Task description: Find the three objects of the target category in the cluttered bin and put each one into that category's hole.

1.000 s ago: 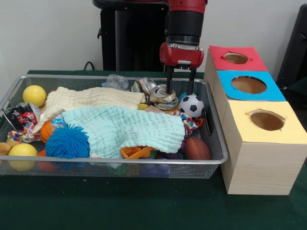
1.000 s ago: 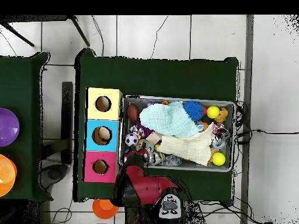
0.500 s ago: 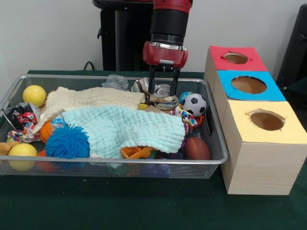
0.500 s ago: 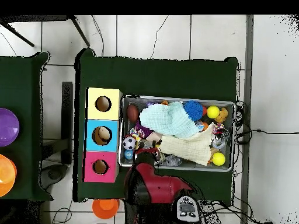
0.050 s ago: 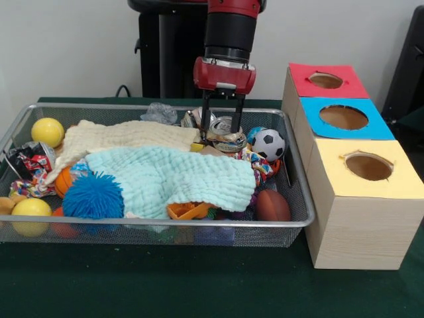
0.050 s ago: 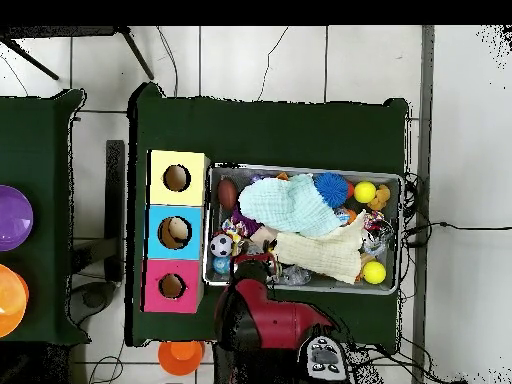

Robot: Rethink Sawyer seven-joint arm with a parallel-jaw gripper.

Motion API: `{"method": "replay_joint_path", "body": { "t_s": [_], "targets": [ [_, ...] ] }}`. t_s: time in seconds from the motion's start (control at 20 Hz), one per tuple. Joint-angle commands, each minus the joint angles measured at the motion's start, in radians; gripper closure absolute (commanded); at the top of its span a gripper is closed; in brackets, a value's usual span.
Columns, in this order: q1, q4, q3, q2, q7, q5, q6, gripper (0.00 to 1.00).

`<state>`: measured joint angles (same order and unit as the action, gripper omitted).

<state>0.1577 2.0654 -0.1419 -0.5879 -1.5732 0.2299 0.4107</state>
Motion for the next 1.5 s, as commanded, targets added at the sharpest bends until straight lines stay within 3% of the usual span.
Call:
{"method": "replay_joint_path", "body": {
  "t_s": [0.05,0.8,1.15,1.5],
  "targets": [
    [0.027,-0.089,0.129,0.033,-0.238,-0.008,0.099,0.00],
    [0.033,-0.080,0.175,0.067,-0.252,-0.004,0.222,0.00],
    [-0.015,-0.101,0.110,0.102,-0.191,-0.059,0.216,0.00],
    [-0.028,-0.115,0.084,0.145,-0.183,-0.063,0.257,0.00]
  ]
}}
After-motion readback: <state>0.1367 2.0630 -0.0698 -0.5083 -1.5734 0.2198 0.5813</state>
